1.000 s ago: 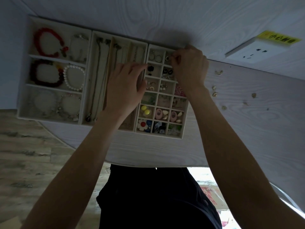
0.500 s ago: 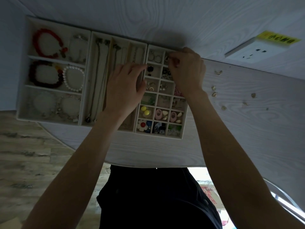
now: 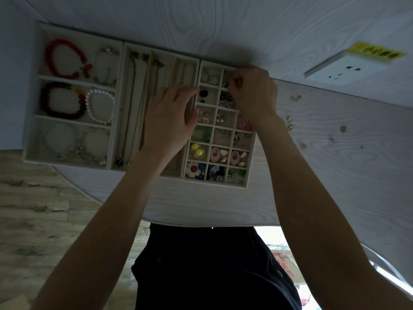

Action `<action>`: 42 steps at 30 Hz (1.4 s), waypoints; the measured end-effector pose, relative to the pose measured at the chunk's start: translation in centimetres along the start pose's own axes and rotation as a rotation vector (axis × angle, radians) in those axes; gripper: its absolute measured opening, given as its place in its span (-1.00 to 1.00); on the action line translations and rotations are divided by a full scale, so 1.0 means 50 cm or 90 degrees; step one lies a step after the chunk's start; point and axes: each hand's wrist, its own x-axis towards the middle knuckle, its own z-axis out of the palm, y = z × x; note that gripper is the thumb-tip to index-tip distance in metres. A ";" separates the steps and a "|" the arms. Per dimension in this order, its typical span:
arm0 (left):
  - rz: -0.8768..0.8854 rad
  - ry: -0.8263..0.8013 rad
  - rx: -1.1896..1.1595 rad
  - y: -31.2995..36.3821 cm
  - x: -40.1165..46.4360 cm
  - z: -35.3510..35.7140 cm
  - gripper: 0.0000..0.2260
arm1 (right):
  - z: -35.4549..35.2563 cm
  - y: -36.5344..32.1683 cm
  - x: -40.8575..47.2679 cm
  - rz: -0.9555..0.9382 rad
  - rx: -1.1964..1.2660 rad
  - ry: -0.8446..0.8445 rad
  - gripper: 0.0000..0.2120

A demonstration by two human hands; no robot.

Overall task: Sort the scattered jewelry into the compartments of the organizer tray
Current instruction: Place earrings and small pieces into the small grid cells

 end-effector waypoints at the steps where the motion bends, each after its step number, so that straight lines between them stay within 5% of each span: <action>1: 0.001 0.000 0.000 -0.001 0.000 0.001 -0.69 | 0.000 0.000 0.000 -0.002 -0.009 0.000 -0.73; 9: 0.003 0.005 -0.001 -0.002 -0.001 0.004 -0.69 | 0.005 0.010 -0.040 -0.025 0.089 0.193 -0.81; 18: -0.001 -0.009 0.006 -0.001 -0.002 0.003 -0.68 | 0.016 0.010 -0.053 -0.034 0.109 0.086 -0.76; 25: -0.003 -0.012 0.003 -0.001 -0.002 0.002 -0.68 | 0.020 0.017 -0.053 -0.031 0.145 0.147 -0.80; 42: -0.003 -0.018 0.010 -0.001 -0.001 0.001 -0.68 | 0.008 0.010 -0.037 -0.059 0.081 0.076 -0.75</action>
